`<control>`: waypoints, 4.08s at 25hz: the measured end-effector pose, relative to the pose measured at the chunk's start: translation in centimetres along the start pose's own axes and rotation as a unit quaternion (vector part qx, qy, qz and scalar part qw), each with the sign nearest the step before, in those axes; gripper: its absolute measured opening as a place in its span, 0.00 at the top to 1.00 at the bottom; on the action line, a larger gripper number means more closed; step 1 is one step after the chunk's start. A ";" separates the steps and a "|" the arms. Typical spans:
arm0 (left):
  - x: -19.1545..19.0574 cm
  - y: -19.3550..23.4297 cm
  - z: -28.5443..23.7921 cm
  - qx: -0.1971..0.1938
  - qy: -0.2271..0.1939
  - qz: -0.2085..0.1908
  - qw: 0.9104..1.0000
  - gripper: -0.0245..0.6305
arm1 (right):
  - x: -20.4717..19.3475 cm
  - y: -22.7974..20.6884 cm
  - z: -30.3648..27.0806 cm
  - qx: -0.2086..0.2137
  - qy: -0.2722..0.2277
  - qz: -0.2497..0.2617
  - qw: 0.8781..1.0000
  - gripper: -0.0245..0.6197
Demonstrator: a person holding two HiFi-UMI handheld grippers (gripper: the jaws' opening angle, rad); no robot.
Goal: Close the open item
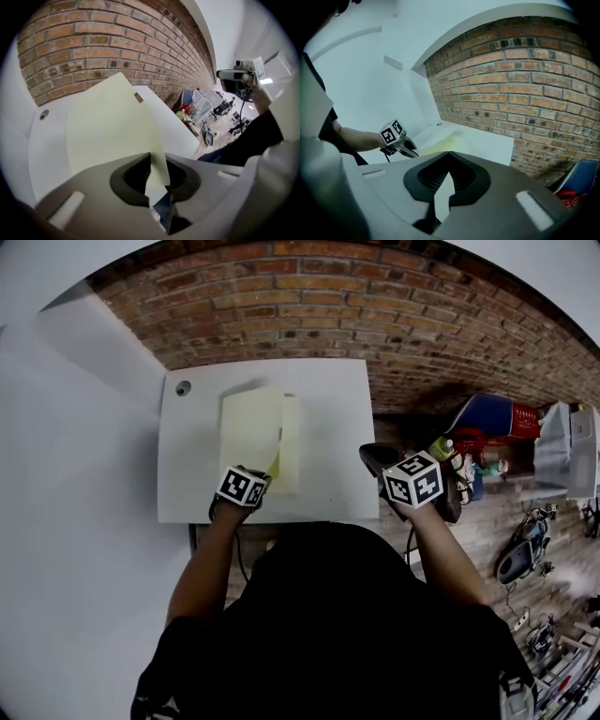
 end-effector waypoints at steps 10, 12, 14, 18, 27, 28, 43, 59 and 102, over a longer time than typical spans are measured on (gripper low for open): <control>0.0 -0.4 -2.8 -0.013 0.027 -0.018 0.999 0.90 | -1.6 -0.3 0.7 -0.011 0.004 -0.013 1.000 0.96; 0.0 -0.5 -3.3 -0.016 0.034 -0.022 0.999 0.90 | -1.9 -0.4 0.9 -0.013 0.005 -0.016 1.000 0.96; 0.1 -0.6 -3.7 -0.018 0.041 -0.026 0.999 0.90 | -2.3 -0.5 1.2 -0.015 0.006 -0.019 1.000 0.96; 0.3 -0.9 -4.7 -0.025 0.055 -0.032 0.998 0.89 | -2.8 -0.9 1.6 -0.020 0.009 -0.024 0.999 0.96; 0.6 -1.2 -6.8 -0.040 0.081 -0.041 0.995 0.88 | -4.0 -1.5 1.9 -0.025 0.014 -0.034 0.999 0.96; 0.6 -1.2 -7.0 -0.041 0.086 -0.041 0.995 0.88 | -4.1 -1.6 1.9 -0.025 0.014 -0.035 0.999 0.96; 0.6 -1.3 -8.8 -0.061 0.134 -0.048 0.988 0.85 | -5.1 -2.4 1.6 -0.024 0.025 -0.045 0.998 0.96; 0.4 -1.2 -9.9 -0.070 0.190 -0.060 0.977 0.84 | -5.9 -3.2 1.3 -0.021 0.029 -0.054 0.998 0.96; 3.3 -2.4 -5.2 -0.063 0.027 -0.016 0.997 0.72 | -4.3 -2.0 2.4 -0.001 -0.006 -0.016 1.000 0.96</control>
Point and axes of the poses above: the fingertips, and each gripper's own axes: z backward along the fingers, y to its left, x out of its top, the point moved 2 cm from there along z, backward along the fingers, and after that the axes turned 10 degrees about -z, right-handed, at the moved point
